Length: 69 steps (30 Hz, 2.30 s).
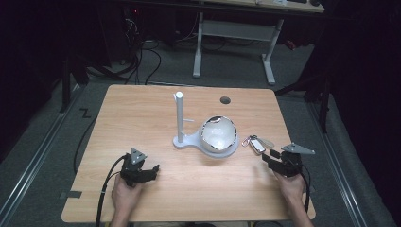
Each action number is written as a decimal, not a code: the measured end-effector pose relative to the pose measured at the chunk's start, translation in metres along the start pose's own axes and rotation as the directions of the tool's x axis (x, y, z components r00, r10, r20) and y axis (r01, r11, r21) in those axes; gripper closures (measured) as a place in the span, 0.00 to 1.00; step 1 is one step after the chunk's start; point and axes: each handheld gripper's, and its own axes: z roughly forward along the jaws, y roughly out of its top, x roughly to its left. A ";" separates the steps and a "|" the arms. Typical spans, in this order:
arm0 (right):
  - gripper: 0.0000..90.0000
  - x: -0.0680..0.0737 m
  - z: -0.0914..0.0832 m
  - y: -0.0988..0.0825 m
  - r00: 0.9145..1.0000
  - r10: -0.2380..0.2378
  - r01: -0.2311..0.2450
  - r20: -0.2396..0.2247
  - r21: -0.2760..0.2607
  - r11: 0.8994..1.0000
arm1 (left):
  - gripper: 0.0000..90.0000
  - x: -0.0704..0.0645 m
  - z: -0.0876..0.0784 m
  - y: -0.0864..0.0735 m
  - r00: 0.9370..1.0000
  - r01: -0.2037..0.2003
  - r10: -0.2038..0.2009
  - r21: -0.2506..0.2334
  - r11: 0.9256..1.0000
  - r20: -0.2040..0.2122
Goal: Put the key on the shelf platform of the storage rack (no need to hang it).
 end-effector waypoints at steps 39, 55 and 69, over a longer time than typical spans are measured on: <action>0.70 0.006 0.063 0.037 0.999 -0.049 0.050 -0.015 0.114 0.992 | 0.25 0.000 0.000 0.000 1.000 0.000 0.000 0.001 1.000 0.001; 0.83 0.008 0.067 0.035 0.996 -0.093 0.094 -0.010 0.141 0.986 | 0.25 0.000 0.000 0.000 1.000 0.000 0.000 0.000 1.000 0.001; 0.99 0.018 0.070 0.033 0.992 -0.127 0.127 -0.012 0.158 0.979 | 0.25 0.000 0.000 0.000 1.000 0.000 0.000 0.000 1.000 0.002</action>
